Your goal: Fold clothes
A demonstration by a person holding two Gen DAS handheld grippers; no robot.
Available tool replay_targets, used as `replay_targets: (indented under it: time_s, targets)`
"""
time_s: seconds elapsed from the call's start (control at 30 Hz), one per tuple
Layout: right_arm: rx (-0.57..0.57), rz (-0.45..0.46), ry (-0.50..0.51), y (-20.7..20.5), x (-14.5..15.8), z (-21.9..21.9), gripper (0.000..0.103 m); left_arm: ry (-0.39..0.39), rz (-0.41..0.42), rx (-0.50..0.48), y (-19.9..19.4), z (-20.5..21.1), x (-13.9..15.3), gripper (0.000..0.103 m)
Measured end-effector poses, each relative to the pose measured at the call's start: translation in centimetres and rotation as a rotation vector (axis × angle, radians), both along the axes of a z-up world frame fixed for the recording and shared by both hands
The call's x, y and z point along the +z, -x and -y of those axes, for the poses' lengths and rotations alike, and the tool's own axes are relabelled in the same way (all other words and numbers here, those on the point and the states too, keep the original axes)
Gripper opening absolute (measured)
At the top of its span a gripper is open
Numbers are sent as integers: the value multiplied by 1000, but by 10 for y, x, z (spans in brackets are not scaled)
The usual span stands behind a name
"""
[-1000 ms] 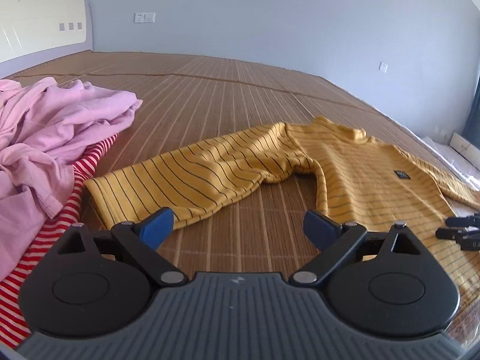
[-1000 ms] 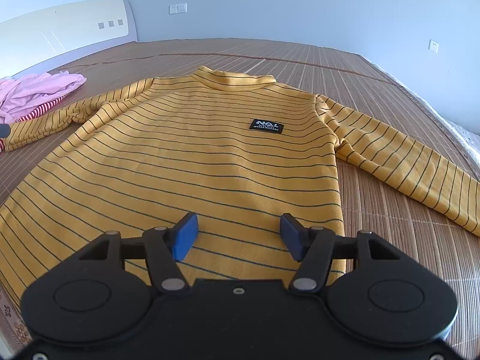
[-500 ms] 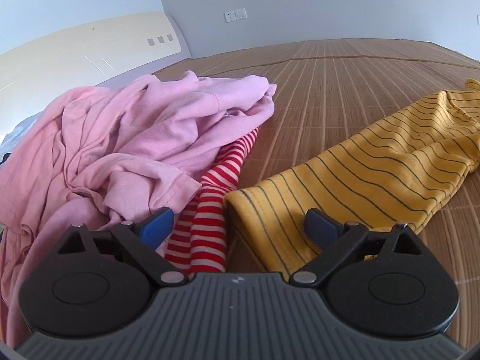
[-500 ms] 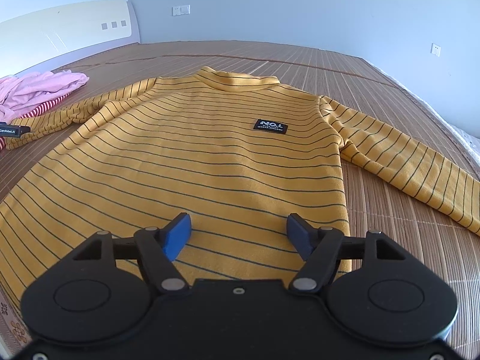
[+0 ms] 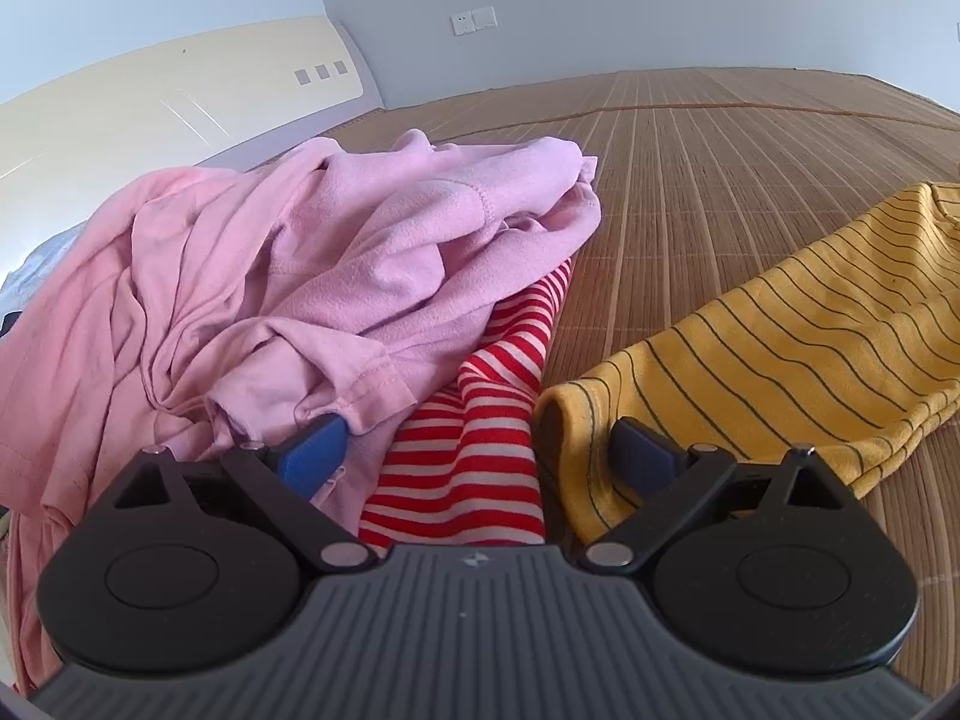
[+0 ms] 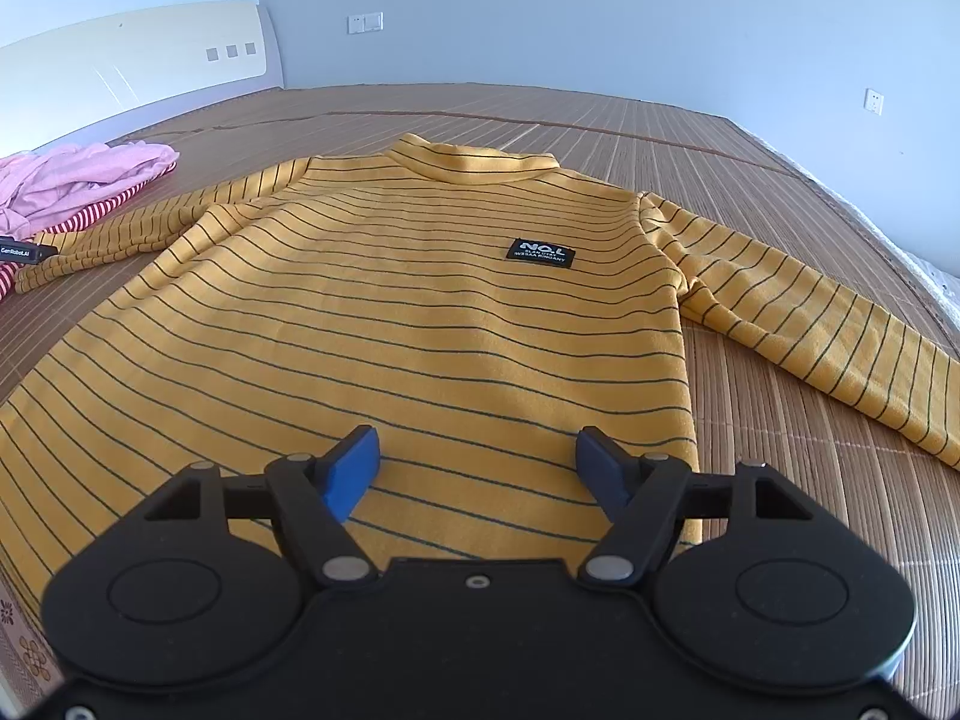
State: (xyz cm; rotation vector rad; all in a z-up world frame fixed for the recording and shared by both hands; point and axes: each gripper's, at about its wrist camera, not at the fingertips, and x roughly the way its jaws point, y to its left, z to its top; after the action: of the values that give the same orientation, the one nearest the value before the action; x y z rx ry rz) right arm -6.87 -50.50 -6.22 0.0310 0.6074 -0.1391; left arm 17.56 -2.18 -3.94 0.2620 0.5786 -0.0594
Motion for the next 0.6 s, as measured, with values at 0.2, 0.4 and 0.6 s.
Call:
replay_targets:
  time_s: [0.2, 0.4, 0.6]
  targets:
    - [-3, 1, 8, 0, 0, -2, 75, 200, 14, -41, 29, 9, 28, 97]
    - [-1, 5, 6, 0, -1, -2, 76, 164, -34, -109, 6, 66, 17, 97]
    - [1, 2, 9, 0, -1, -2, 76, 55, 5, -99, 10, 80, -7, 98]
